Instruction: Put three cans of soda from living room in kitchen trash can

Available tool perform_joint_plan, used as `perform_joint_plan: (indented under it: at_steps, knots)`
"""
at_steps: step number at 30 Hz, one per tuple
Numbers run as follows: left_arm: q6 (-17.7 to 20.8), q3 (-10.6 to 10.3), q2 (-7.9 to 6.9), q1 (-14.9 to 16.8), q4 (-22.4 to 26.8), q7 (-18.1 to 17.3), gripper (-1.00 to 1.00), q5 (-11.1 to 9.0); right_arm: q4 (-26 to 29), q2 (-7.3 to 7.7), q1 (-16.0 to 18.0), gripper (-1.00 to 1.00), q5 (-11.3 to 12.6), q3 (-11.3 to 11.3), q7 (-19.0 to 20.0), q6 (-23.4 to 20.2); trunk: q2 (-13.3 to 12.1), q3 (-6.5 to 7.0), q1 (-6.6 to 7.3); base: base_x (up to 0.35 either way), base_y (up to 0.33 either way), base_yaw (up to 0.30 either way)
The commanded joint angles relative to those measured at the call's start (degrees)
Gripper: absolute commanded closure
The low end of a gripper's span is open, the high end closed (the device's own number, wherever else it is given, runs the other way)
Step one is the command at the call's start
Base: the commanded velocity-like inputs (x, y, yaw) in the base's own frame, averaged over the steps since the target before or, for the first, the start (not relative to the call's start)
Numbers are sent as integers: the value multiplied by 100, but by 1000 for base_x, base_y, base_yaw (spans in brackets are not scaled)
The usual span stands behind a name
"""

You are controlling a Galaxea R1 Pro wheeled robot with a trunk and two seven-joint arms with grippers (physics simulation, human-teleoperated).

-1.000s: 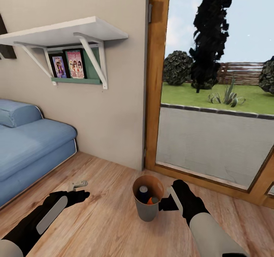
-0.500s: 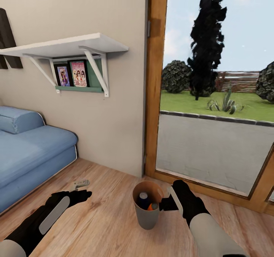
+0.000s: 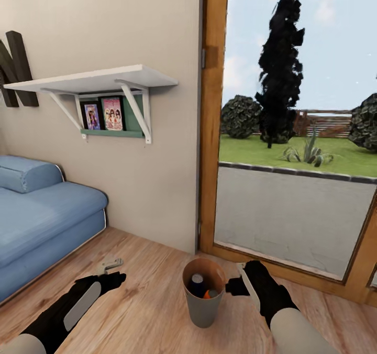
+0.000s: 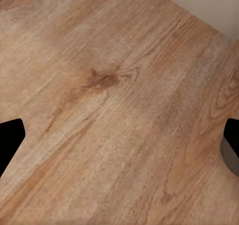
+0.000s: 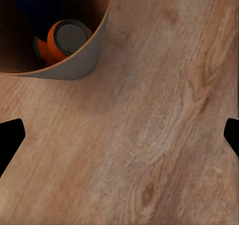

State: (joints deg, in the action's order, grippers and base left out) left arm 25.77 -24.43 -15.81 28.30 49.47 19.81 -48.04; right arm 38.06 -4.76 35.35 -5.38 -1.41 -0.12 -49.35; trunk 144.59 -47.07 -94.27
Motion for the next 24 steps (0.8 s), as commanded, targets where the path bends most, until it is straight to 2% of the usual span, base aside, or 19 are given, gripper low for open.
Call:
perform_joint_plan:
  at_steps: [1, 4, 8, 13, 15, 18, 24]
  knots:
    - [-1, -1, 0, 0, -1, 0, -100, 0, 0, 0, -1, -100, 1, 0, 0, 3, -2, 23, 2, 0, 0, 0]
    - [-154, -149, 28, 0, -64, 3, -100, -2, 0, 31, -89, -100, 1, 0, -2, 183, -6, 89, 10, 0, 0, 0]
    - [-538, -516, 58, -13, -209, 4, -100, -15, 0, 70, -230, -100, 1, 2, -4, 431, -11, 178, 20, 0, 0, 0]
    - [-1061, -895, 196, -22, -781, -1, -100, -23, 0, 95, -430, -100, -3, 1, -5, 855, -18, 289, 33, 0, 0, 0]
    - [-1151, -938, 241, -23, -928, -3, -100, -21, 0, 97, -464, -100, -4, 1, -5, 925, -21, 333, 38, 0, 0, 0]
    - [-1412, -1038, 388, -25, -1431, -16, -100, -20, 0, 114, -582, -100, -10, 1, -9, 1105, -25, 400, 46, 0, 0, 0]
    - [-1582, -1088, 469, -26, -1718, -117, -100, -17, -5, 154, -700, -100, -8, 1, -9, 1270, -33, 533, 62, 0, 0, 0]
